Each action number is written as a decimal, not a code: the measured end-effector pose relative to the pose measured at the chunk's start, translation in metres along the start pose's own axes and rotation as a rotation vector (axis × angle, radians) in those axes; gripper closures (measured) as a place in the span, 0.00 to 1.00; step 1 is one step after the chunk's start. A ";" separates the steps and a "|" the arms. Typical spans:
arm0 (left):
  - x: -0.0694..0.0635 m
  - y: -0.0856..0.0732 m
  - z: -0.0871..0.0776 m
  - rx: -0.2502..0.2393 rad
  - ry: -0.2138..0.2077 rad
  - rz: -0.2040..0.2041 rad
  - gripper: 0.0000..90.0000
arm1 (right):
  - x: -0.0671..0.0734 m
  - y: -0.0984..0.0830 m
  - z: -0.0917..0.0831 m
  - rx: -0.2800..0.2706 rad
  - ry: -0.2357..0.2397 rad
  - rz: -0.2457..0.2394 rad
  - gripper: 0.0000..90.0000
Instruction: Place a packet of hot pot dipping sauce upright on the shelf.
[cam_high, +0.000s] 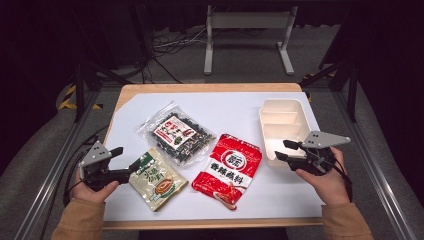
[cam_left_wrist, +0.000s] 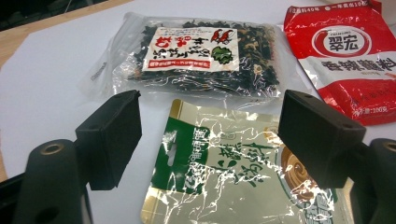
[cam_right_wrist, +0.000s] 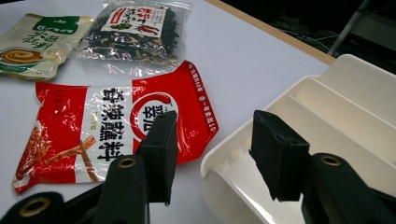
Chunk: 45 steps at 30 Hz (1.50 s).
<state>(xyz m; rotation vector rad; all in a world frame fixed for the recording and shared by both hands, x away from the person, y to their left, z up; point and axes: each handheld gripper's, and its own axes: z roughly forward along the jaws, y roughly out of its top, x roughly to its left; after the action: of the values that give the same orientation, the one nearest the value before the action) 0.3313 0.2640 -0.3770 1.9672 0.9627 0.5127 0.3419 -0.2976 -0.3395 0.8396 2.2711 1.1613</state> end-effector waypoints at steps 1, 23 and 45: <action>0.001 0.000 -0.001 0.008 0.005 -0.001 0.24 | 0.000 0.000 0.000 0.001 0.001 -0.002 0.57; 0.030 -0.008 0.010 0.193 0.025 -0.087 0.21 | 0.006 -0.001 0.009 0.028 0.027 -0.010 0.55; 0.056 -0.029 0.036 0.322 -0.097 -0.260 0.40 | 0.008 -0.004 0.018 0.053 0.035 -0.007 0.50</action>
<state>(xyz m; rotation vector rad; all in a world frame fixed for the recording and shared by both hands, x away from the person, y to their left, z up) 0.3767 0.2987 -0.4212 2.0823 1.2780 0.1195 0.3465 -0.2840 -0.3529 0.8371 2.3407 1.1264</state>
